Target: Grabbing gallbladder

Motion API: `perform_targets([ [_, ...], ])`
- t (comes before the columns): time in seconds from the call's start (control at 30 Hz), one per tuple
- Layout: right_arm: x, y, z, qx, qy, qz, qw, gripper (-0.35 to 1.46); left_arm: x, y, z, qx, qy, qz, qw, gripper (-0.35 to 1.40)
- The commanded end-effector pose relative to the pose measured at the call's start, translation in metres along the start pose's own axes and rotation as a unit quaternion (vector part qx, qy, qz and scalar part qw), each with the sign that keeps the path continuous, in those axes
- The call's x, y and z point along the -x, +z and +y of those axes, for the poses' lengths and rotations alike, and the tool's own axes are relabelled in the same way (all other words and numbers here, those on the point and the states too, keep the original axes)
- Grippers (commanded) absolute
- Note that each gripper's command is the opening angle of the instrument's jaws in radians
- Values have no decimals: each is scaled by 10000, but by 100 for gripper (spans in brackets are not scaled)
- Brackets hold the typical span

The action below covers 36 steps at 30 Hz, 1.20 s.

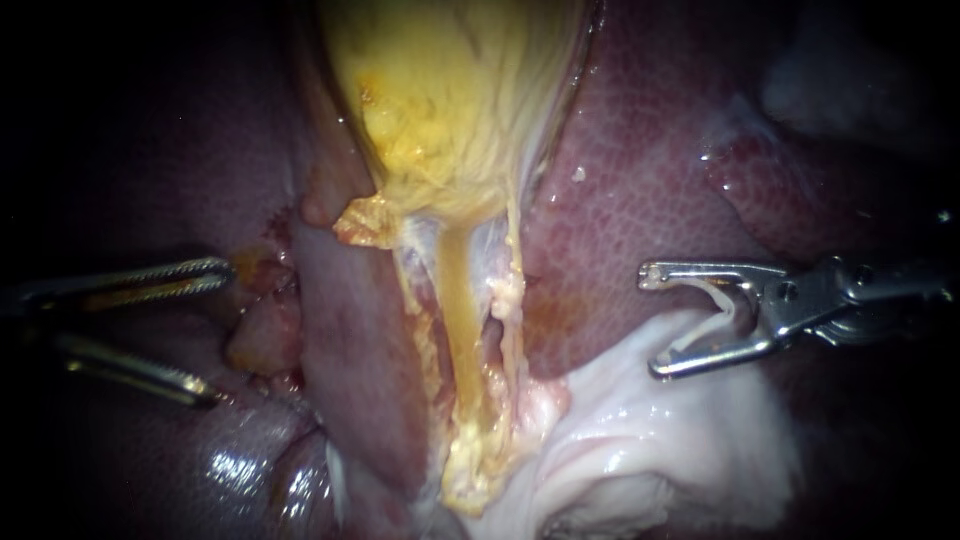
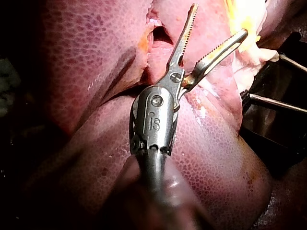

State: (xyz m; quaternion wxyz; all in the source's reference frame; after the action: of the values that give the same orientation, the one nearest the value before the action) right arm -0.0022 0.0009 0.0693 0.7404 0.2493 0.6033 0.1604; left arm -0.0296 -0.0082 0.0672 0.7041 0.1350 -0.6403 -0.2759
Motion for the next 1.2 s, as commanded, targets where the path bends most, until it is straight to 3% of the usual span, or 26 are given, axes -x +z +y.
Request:
perform_targets([
  [0.03,0,0,0,4,1,1,10000,60,0,1,0,56,-1,3,10000,64],
  [0.13,0,0,0,4,1,1,10000,60,1,6,0,173,-3,-10,9998,64],
  [0.33,0,0,0,5,1,2,10000,60,4,37,5,413,-21,-25,9991,64],
  [0.6,-1,1,-1,2,1,4,10000,60,-3,84,30,738,-99,-32,9972,59],
  [0.87,-2,1,-1,0,1,4,10000,60,5,99,50,924,-242,-67,9954,46],
  [1.07,-2,1,-1,1,2,4,10000,60,6,114,51,908,-303,-78,9954,29],
  [1.2,-2,1,-1,1,2,4,10000,60,5,116,51,886,-299,-79,9956,0],
])
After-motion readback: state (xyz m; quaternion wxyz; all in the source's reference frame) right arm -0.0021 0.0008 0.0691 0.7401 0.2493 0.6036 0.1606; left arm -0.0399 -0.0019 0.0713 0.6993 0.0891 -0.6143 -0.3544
